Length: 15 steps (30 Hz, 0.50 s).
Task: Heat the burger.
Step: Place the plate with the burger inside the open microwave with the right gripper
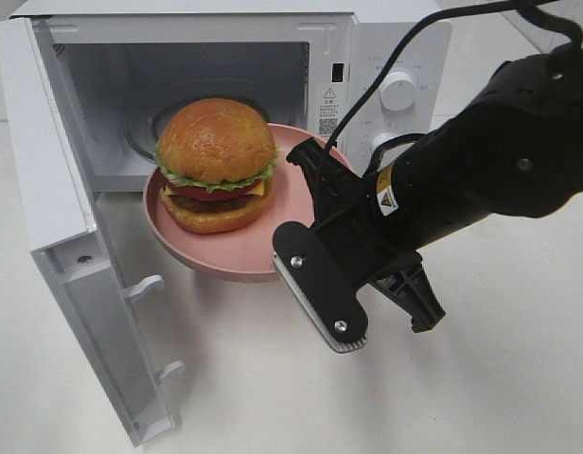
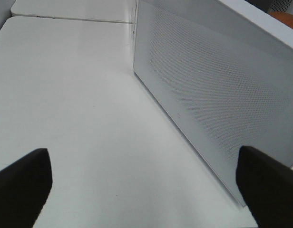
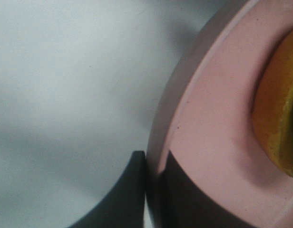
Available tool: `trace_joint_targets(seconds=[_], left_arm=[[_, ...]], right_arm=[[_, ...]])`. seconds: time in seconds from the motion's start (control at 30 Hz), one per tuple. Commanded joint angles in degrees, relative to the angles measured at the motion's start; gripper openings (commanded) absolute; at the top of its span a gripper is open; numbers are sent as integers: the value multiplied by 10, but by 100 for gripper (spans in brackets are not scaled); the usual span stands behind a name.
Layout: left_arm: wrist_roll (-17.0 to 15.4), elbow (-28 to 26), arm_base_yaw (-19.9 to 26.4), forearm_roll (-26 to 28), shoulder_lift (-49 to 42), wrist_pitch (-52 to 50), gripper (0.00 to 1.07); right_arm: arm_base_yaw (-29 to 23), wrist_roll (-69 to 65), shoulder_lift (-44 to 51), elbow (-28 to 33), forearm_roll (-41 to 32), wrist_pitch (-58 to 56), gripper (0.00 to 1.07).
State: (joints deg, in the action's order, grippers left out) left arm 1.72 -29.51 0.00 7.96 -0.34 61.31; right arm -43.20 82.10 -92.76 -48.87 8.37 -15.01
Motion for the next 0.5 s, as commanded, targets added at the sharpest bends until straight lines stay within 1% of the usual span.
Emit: trace_joint_targets(seconds=[0.03, 0.07, 0.13, 0.23, 0.3, 0.33, 0.4, 0.47, 0.5], left_arm=[[1, -1, 1, 1, -10, -1, 98], [1, -1, 1, 1, -10, -1, 98], [1, -1, 1, 1, -10, -1, 98], [1, -1, 1, 1, -10, -1, 98], [1, -1, 1, 1, -10, -1, 98], [1, -1, 1, 1, -10, -1, 98], [1, -1, 1, 1, -10, -1, 98], [1, -1, 1, 1, -10, -1, 98], [1, -1, 1, 1, -10, -1, 98]], right_arm=[[-3, -4, -14, -29, 4, 37, 0], [-3, -4, -14, -29, 4, 37, 0], [-3, -7, -40, -57, 3, 37, 0], [-3, -9, -46, -65, 3, 35, 0], [-3, -17, -64, -87, 3, 33, 0], [-3, -17, -64, -87, 3, 33, 0], [-3, -26, -87, -117, 3, 29, 0], [-3, -26, -94, -126, 3, 23, 0], [-3, -26, -108, -145, 3, 8, 0]])
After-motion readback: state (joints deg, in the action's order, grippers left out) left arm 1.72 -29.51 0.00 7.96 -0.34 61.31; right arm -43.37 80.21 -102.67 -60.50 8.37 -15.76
